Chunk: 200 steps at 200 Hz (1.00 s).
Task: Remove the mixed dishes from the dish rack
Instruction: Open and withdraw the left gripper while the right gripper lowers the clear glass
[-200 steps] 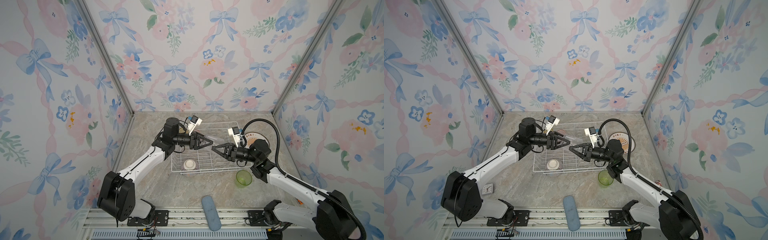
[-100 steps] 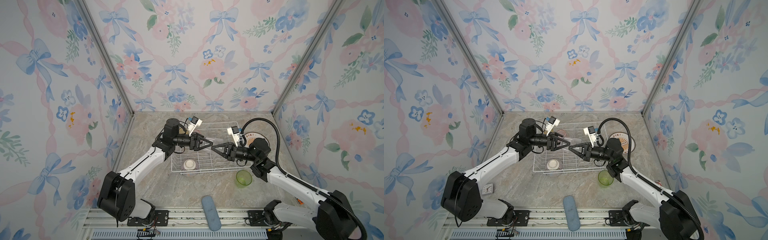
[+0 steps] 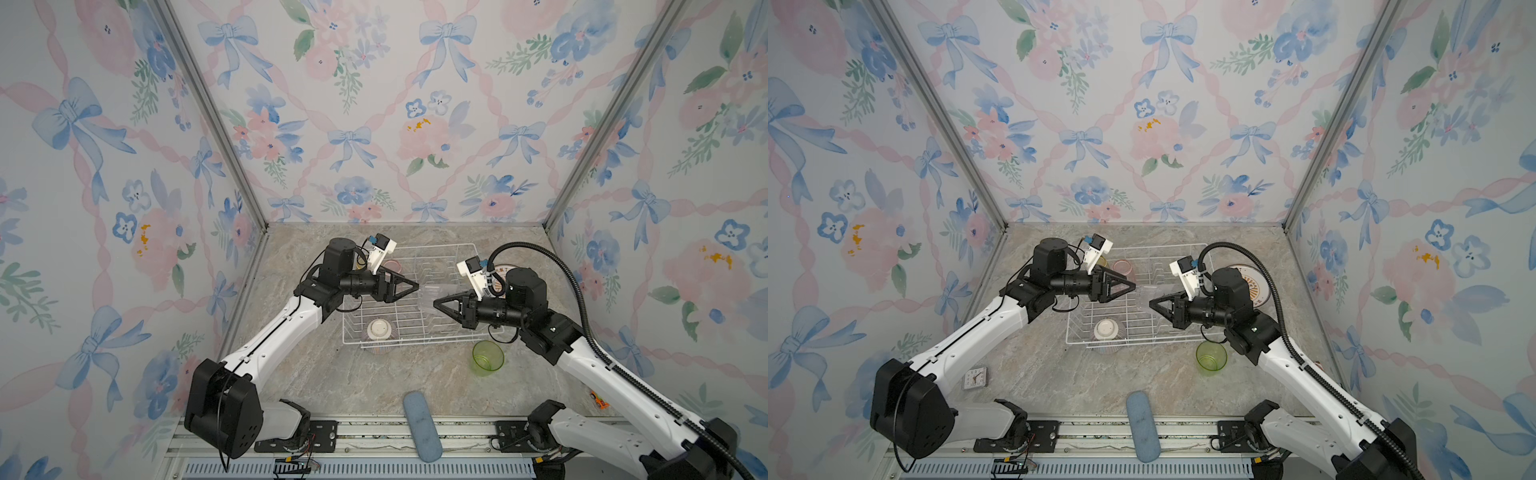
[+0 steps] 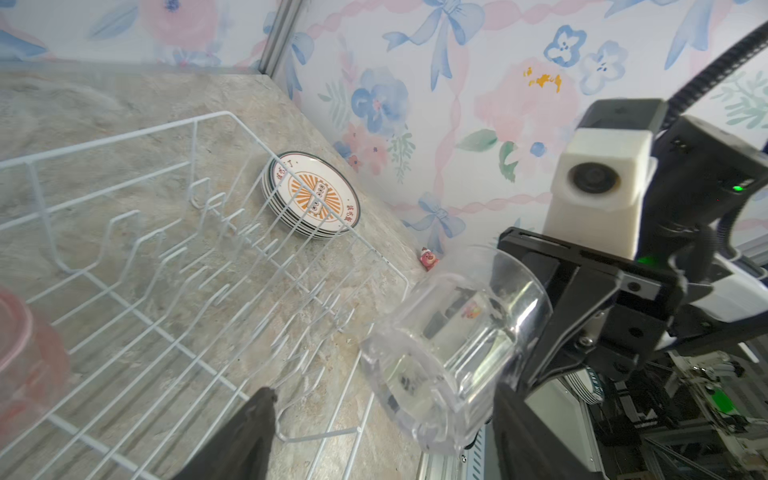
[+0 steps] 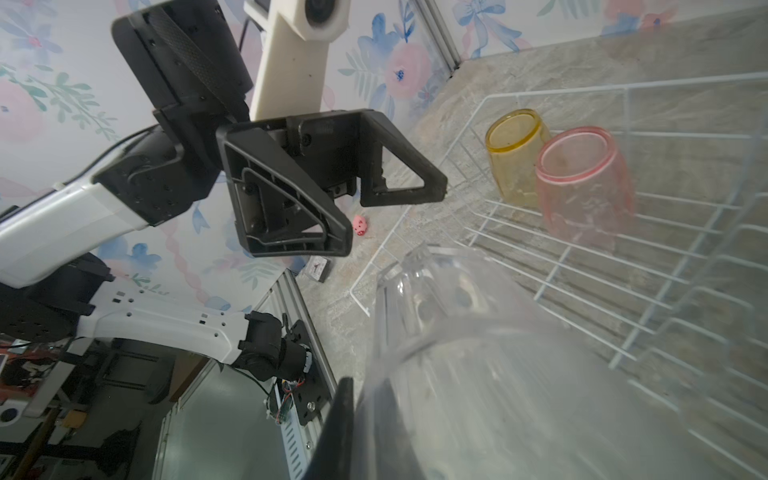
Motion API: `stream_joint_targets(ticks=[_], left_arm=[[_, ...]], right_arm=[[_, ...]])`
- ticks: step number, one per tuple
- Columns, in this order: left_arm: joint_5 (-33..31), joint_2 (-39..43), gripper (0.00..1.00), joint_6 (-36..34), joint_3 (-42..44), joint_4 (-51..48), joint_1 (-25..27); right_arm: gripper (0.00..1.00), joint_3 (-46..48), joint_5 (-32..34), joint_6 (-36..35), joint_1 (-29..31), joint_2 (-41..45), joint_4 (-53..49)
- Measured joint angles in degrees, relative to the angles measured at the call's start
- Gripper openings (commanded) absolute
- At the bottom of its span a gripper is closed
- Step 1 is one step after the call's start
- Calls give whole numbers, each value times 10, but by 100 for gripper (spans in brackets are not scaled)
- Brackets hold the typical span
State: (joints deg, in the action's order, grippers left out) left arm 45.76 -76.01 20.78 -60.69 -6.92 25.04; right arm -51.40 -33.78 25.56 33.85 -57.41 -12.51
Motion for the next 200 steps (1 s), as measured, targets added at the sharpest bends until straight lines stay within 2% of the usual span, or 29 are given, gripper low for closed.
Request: stream_joint_targets(ticks=[49, 85, 131, 200], left_arm=[[-108, 13, 74, -28, 0, -75, 0], [-158, 13, 74, -37, 0, -104, 0], [-194, 14, 74, -45, 0, -122, 0], [-211, 21, 74, -56, 0, -139, 0]], right_arm=[[0, -84, 139, -73, 97, 5, -262], [0, -110, 240, -81, 186, -58, -393], [0, -114, 299, -85, 239, -175, -454], [0, -147, 322, -113, 245, -295, -464]])
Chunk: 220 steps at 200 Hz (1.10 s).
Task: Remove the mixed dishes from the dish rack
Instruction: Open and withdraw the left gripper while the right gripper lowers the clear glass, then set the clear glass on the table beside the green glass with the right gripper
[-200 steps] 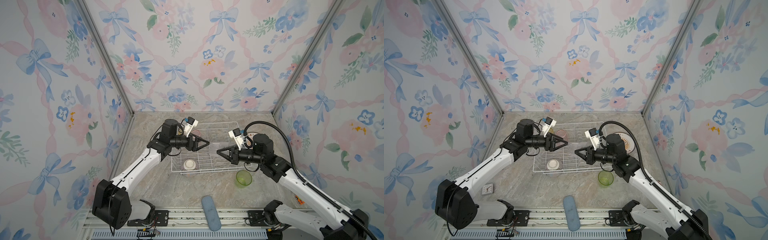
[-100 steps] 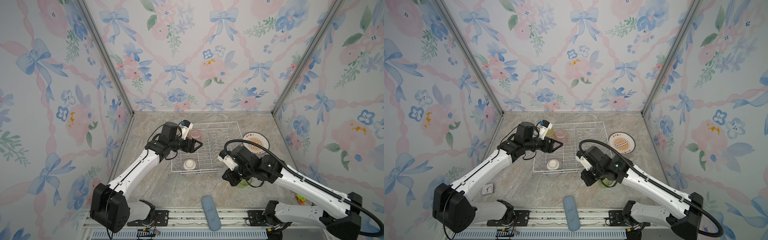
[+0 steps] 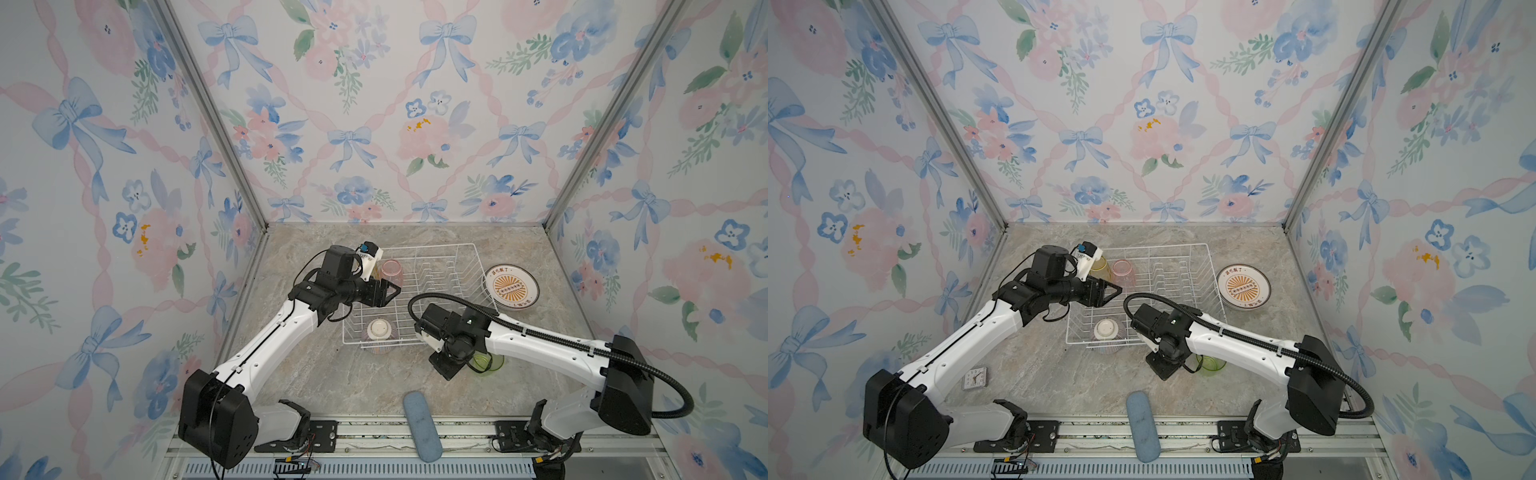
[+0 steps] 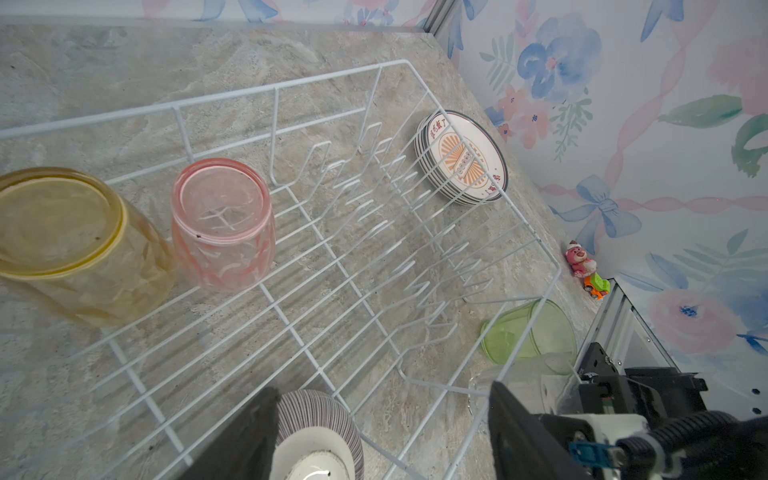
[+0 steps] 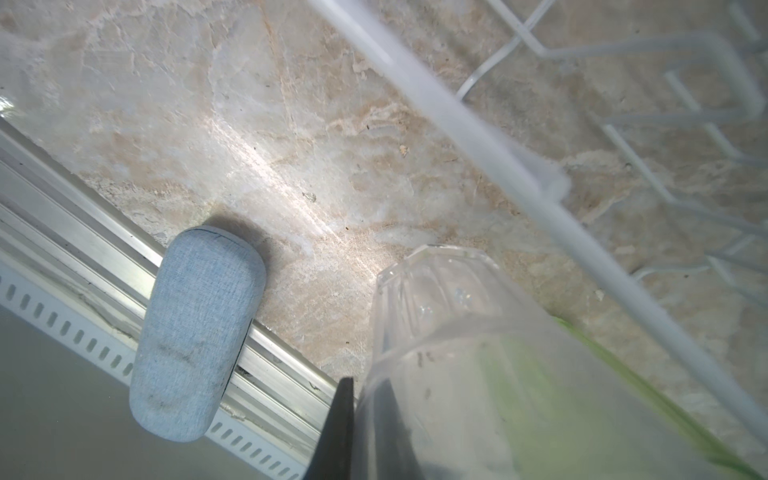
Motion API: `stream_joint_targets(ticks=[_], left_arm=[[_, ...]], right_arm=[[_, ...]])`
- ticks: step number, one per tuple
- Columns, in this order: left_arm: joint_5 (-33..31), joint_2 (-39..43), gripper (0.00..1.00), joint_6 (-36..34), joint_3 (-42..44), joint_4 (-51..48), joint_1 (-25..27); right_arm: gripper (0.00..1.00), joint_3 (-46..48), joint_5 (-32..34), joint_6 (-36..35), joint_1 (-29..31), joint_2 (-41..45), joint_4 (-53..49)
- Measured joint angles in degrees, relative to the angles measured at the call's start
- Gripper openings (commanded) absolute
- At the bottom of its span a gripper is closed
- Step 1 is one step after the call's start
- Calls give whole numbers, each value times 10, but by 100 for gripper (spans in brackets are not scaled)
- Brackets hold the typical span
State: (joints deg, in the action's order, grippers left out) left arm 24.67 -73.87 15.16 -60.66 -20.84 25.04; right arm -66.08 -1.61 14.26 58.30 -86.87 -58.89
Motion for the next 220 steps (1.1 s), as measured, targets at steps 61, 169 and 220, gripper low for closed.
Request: stream_joint_targets(ticks=[61, 169, 220], left_arm=[[-3, 0, 74, -6, 0, -1, 0], [-3, -2, 75, -13, 0, -1, 0], [-2, -3, 74, -13, 0, -1, 0]], right_arm=[[0, -7, 10, -11, 0, -47, -7], [0, -9, 15, -19, -6, -54, -7], [0, -10, 25, -18, 5, -54, -10]])
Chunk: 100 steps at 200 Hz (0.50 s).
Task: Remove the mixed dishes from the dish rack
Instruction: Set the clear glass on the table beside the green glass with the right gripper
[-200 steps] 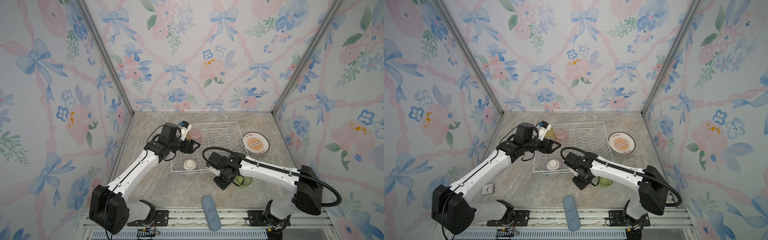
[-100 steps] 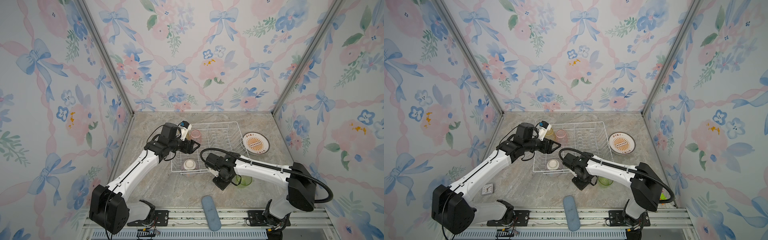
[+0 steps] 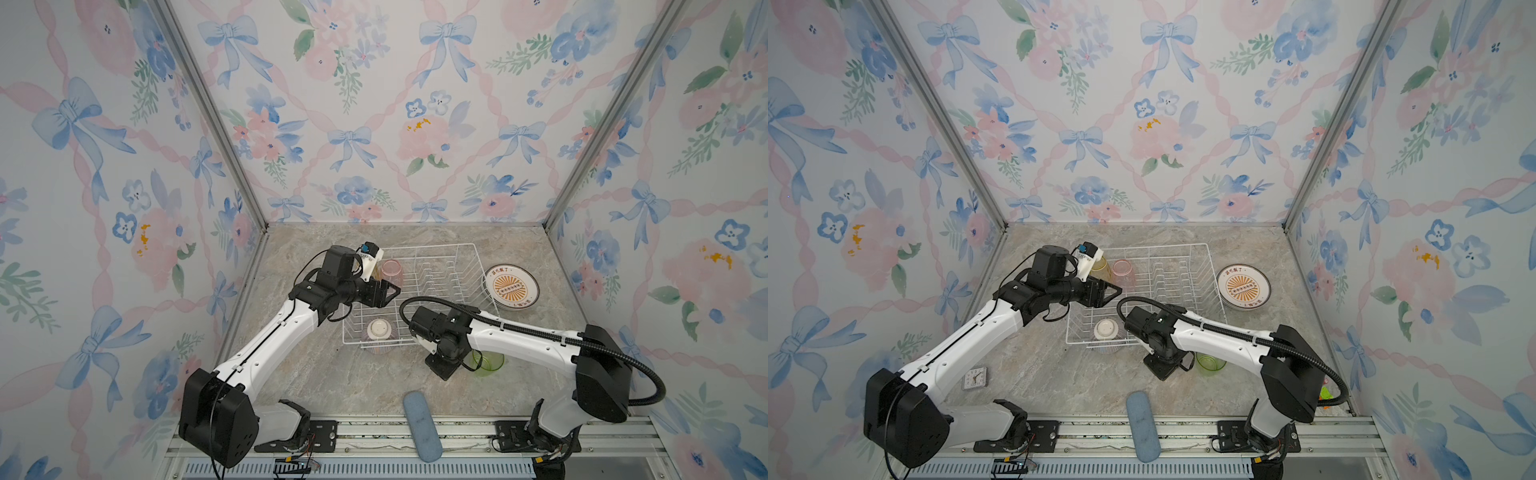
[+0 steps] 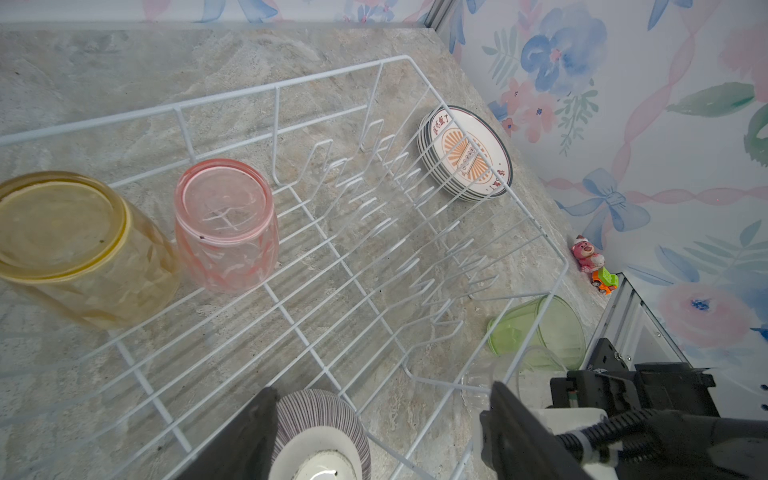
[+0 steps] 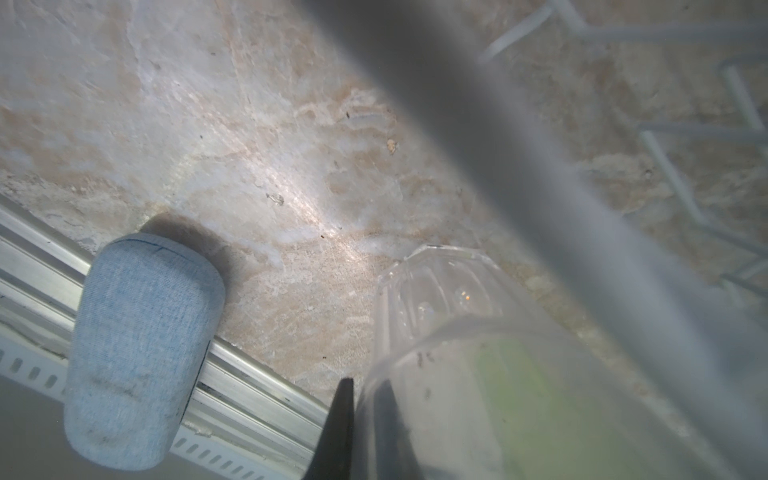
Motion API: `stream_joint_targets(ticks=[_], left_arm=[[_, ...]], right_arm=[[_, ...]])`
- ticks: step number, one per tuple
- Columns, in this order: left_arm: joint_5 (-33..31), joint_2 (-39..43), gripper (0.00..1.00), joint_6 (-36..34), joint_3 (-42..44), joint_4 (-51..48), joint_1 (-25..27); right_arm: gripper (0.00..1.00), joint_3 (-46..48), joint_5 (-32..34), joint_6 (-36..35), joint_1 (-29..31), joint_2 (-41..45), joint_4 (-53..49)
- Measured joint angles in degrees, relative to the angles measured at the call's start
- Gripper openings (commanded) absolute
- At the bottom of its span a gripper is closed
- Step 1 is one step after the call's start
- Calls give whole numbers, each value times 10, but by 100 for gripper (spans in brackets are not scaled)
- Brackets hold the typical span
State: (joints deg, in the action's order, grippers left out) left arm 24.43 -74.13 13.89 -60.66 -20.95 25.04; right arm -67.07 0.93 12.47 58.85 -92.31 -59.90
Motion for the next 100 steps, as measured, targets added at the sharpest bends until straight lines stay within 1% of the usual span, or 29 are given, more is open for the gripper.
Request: stream_joint_targets(ticks=[53, 100], left_arm=[[0, -1, 75, 0, 0, 0, 0], [0, -1, 74, 0, 0, 0, 0]], right_arm=[[0, 0, 25, 4, 24, 4, -6], [0, 1, 25, 3, 31, 19, -6]])
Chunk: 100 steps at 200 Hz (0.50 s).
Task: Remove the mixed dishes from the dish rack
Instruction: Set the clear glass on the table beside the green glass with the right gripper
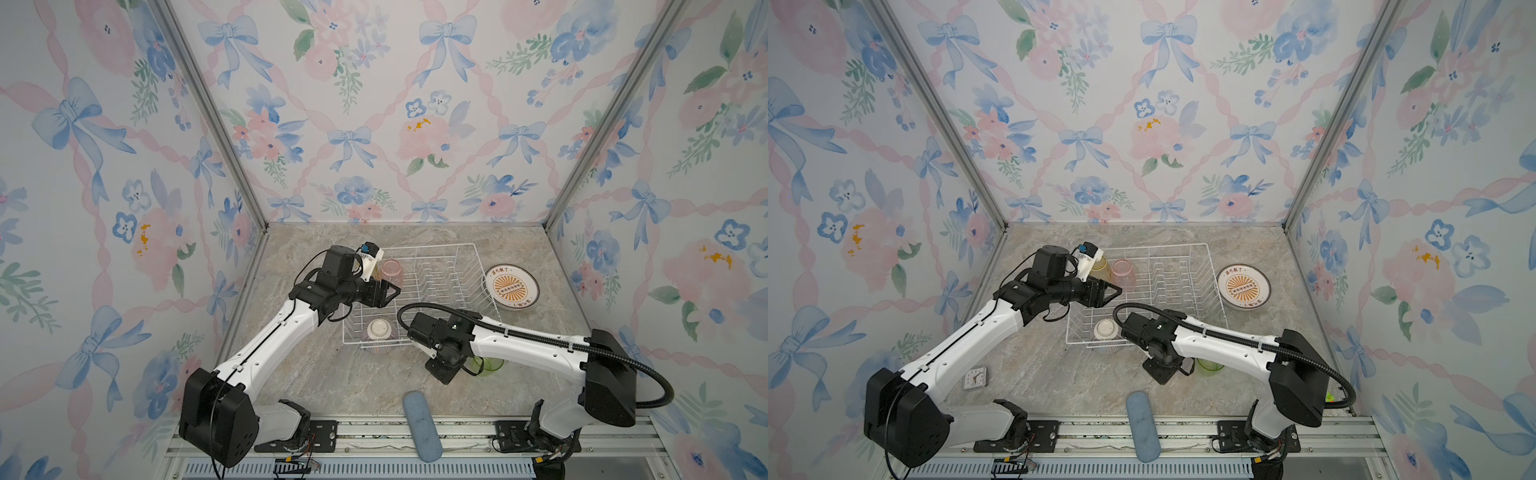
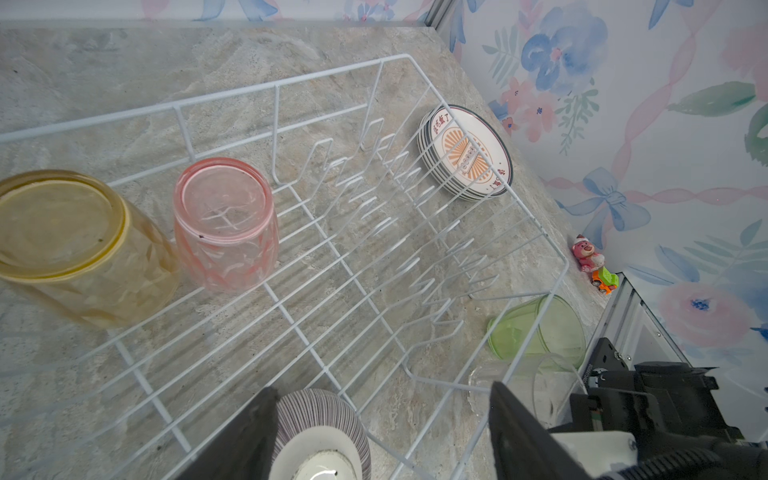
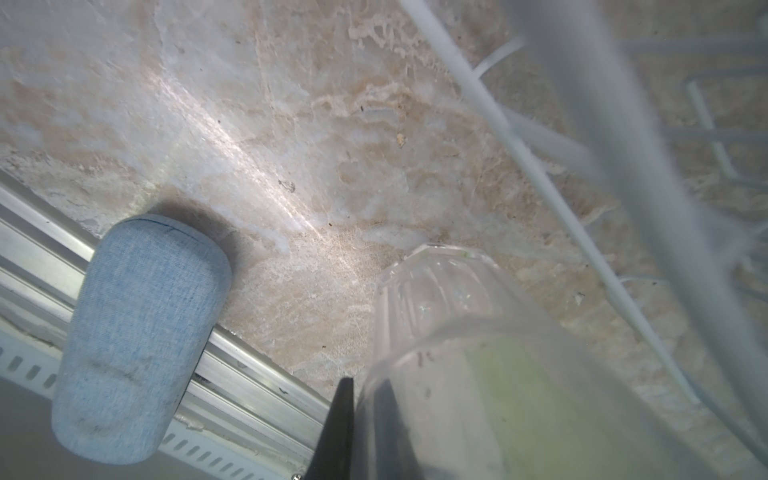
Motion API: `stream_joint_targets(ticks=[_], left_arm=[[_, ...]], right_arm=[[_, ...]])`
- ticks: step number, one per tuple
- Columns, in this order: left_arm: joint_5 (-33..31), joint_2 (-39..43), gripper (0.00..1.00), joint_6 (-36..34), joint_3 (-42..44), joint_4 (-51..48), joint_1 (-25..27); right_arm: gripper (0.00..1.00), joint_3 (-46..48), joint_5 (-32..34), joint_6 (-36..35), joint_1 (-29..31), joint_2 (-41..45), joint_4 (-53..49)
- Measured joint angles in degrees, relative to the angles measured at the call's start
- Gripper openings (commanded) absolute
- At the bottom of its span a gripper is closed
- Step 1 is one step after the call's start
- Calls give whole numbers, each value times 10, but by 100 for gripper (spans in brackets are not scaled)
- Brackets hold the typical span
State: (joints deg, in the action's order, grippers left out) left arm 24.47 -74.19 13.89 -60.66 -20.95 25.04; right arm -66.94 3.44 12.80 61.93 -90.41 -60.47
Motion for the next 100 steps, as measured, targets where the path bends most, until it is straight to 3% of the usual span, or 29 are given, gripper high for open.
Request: stream_joint_targets(ticks=[100], left_arm=[[4, 7, 74, 0, 0, 0, 0]], right_arm=[[0, 23, -21, -2, 19, 1, 2]])
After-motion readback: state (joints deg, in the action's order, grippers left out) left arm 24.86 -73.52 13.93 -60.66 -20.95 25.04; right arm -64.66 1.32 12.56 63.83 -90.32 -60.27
